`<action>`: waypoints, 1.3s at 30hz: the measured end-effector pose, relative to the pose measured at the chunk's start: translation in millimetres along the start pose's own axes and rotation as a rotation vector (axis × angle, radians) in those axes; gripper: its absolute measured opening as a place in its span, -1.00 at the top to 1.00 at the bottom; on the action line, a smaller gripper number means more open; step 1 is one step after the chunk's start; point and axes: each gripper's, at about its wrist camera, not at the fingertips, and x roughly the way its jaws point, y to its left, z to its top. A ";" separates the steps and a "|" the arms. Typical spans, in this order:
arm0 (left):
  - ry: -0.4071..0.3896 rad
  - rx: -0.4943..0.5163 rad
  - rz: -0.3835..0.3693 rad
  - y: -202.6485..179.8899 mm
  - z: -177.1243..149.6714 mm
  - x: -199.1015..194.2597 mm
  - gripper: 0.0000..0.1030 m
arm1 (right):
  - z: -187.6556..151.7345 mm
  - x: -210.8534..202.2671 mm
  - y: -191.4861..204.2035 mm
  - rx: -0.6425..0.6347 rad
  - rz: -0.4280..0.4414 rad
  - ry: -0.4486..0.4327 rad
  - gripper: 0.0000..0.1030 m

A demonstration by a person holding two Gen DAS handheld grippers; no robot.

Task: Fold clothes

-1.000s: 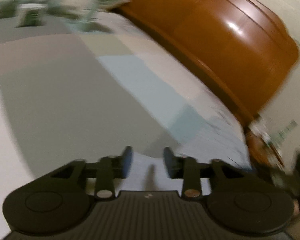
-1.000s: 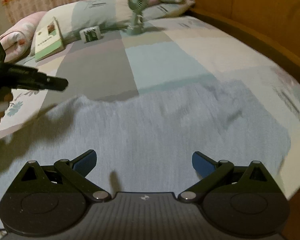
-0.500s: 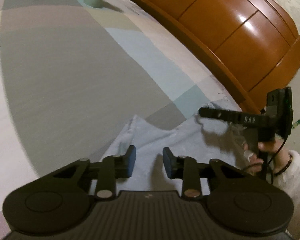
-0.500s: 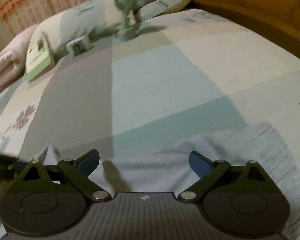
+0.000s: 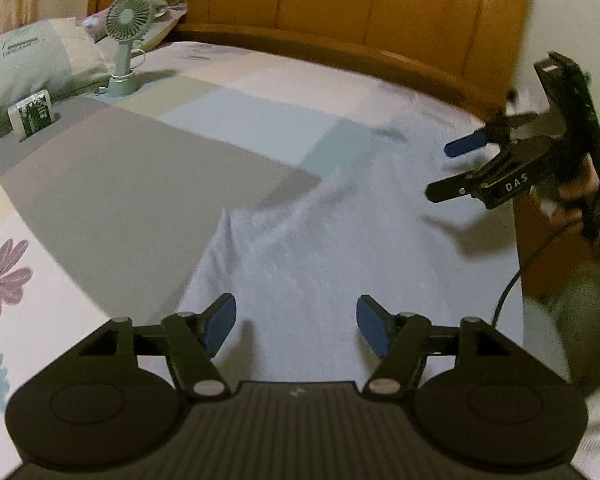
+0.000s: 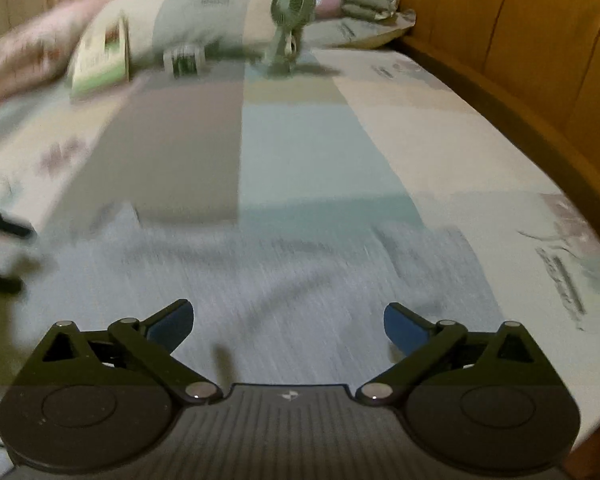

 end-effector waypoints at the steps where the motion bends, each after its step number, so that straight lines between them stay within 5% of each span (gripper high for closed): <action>1: 0.013 -0.001 0.008 -2.8 -5.9 -1.0 -0.30 | -10.2 2.5 -2.4 -0.010 -0.016 0.023 -1.00; 6: 0.099 -0.026 0.090 -12.6 -40.1 -5.5 -0.32 | -37.7 -4.7 -15.1 -0.005 -0.034 0.020 -1.00; 13: 0.092 -0.043 0.168 -28.9 -54.1 -38.6 -0.37 | -22.6 -29.5 20.8 -0.042 0.085 -0.041 -1.00; 20: 0.116 -0.088 0.211 -41.8 -83.2 -53.7 -0.39 | -48.4 -12.2 65.6 -0.135 0.168 0.009 -1.00; 25: 0.147 -0.126 0.244 -50.0 -103.3 -67.3 -0.52 | -67.8 -29.5 59.3 -0.089 0.150 -0.005 -1.00; 29: 0.142 -0.106 0.258 -56.4 -98.9 -76.1 -0.52 | -65.4 -44.6 69.2 -0.091 0.108 -0.015 -1.00; 35: 0.081 -0.101 0.297 -59.2 -82.9 -77.8 -0.52 | -53.2 -56.6 99.6 -0.071 0.164 -0.075 -1.00; 39: 0.161 -0.137 0.370 -55.1 -94.3 -60.1 -0.53 | -57.5 -37.3 111.4 0.002 0.178 -0.002 -1.00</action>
